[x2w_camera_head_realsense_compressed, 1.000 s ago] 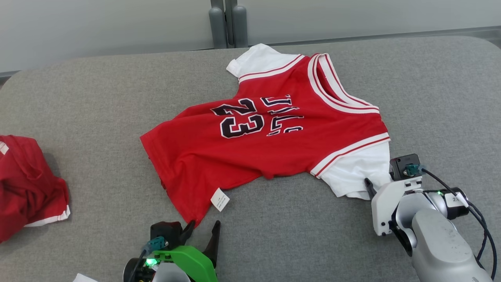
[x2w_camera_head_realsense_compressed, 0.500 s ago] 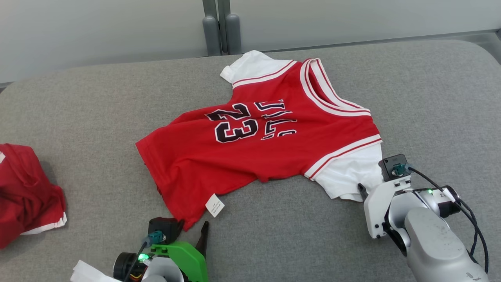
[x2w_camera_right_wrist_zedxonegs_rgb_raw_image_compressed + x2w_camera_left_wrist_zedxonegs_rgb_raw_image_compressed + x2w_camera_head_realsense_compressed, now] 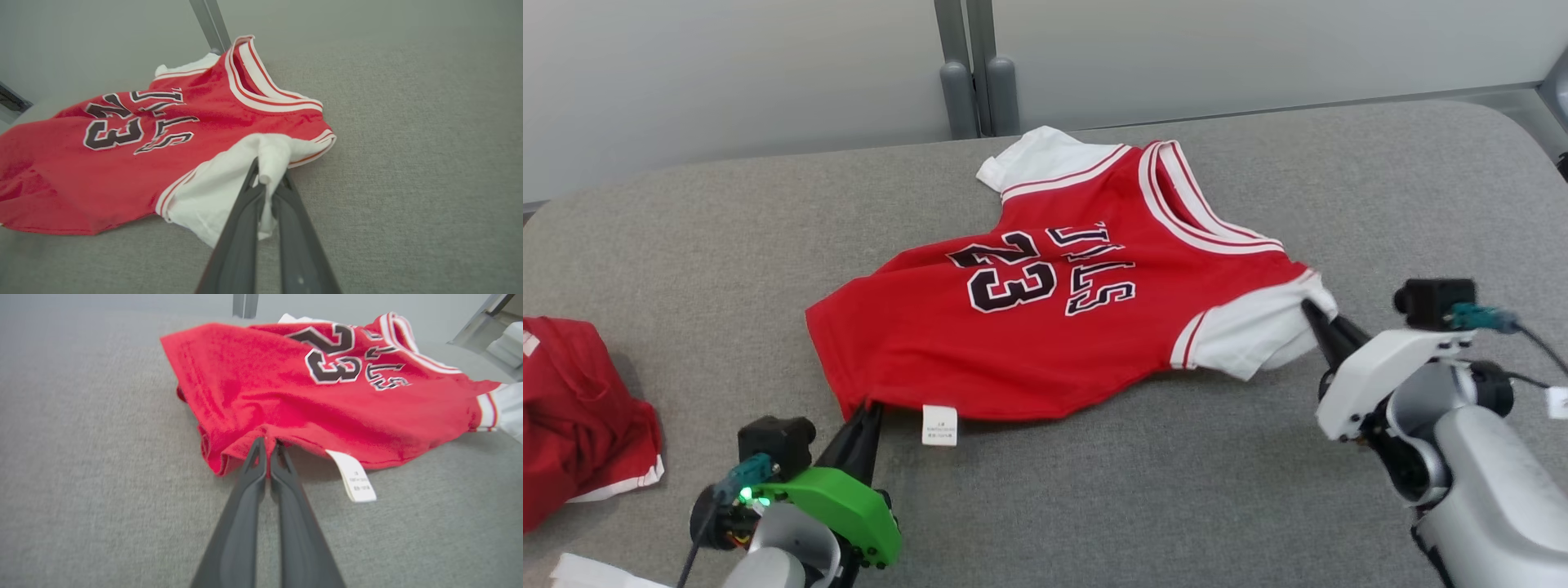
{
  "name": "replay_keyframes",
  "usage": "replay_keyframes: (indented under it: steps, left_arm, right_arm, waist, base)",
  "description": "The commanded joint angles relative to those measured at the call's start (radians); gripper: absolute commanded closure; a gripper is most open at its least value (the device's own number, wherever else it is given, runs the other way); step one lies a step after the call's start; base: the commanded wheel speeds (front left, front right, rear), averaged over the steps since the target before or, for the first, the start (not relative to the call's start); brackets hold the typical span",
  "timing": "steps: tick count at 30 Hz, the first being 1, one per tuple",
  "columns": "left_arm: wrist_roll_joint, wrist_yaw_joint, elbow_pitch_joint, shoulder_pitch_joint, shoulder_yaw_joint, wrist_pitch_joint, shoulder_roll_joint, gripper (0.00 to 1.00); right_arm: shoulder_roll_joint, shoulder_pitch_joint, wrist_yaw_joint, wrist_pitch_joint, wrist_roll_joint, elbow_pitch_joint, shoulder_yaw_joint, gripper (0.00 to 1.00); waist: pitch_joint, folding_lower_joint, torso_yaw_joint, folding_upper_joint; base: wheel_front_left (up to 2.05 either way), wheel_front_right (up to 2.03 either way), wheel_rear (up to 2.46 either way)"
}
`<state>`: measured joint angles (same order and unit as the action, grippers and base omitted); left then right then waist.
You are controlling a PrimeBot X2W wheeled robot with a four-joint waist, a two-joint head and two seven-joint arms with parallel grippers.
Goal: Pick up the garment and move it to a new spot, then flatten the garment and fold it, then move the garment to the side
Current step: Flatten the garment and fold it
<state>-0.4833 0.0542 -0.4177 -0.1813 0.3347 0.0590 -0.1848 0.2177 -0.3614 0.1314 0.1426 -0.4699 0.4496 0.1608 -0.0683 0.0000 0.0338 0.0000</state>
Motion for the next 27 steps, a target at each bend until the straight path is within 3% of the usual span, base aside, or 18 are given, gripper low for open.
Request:
replay_keyframes:
  steps: [1, 4, 8, 10, 14, 18, 21, 23, 27]
  left_arm:
    - [-0.003, 0.004, 0.100, 0.027, -0.005, -0.023, -0.029, 1.00]
    - [-0.004, -0.023, 0.407, 0.086, -0.021, -0.119, -0.101, 1.00]
    - [-0.019, -0.059, 0.788, 0.117, -0.060, -0.256, -0.183, 1.00]
    - [-0.033, -0.075, 0.937, 0.095, -0.093, -0.319, -0.217, 1.00]
    - [-0.065, -0.086, 1.096, 0.011, -0.164, -0.438, -0.290, 1.00]
    - [-0.112, -0.077, 1.128, -0.101, -0.227, -0.533, -0.356, 1.00]
    - [-0.168, -0.067, 1.102, -0.194, -0.233, -0.584, -0.363, 1.00]
    - [-0.180, -0.052, 1.044, -0.302, -0.230, -0.607, -0.376, 1.00]
    - [-0.171, -0.030, 0.838, -0.556, -0.187, -0.604, -0.328, 1.00]
  right_arm:
    - [0.039, 0.028, -0.002, 0.022, -0.062, -0.100, -0.020, 1.00]
    - [0.108, 0.099, -0.001, 0.102, -0.200, -0.401, -0.096, 1.00]
    - [0.153, 0.152, -0.001, 0.226, -0.327, -0.771, -0.248, 1.00]
    - [0.160, 0.144, -0.001, 0.290, -0.371, -0.916, -0.331, 1.00]
    - [0.159, 0.062, -0.001, 0.411, -0.435, -1.086, -0.465, 1.00]
    - [0.164, -0.072, -0.001, 0.524, -0.420, -1.127, -0.511, 1.00]
    - [0.174, -0.187, -0.001, 0.584, -0.373, -1.096, -0.488, 1.00]
    - [0.177, -0.293, -0.001, 0.602, -0.299, -1.039, -0.458, 1.00]
    - [0.122, -0.530, -0.001, 0.558, -0.132, -0.829, -0.374, 1.00]
  waist:
    - [0.000, 0.0000, -0.001, 0.0000]
    - [-0.009, 0.0000, -0.002, 0.0000]
    - [-0.033, 0.0000, -0.004, 0.0000]
    - [-0.049, 0.0000, -0.002, 0.0000]
    - [-0.082, 0.0000, 0.006, 0.0000]
    - [-0.146, 0.0000, 0.027, 0.0000]
    - [-0.218, 0.0000, 0.034, 0.0000]
    - [-0.283, 0.0000, 0.029, 0.0000]
    - [-0.396, 0.0000, 0.010, 0.0000]
  base:
    - [0.00, 0.00, 0.00]
    - [0.00, 0.00, 0.00]
    - [0.00, 0.00, 0.00]
    - [0.00, 0.00, 0.00]
    - [0.00, 0.00, 0.00]
    - [0.00, 0.00, 0.00]
    - [0.00, 0.00, 0.00]
    - [0.00, 0.00, 0.00]
    - [0.00, 0.00, 0.00]
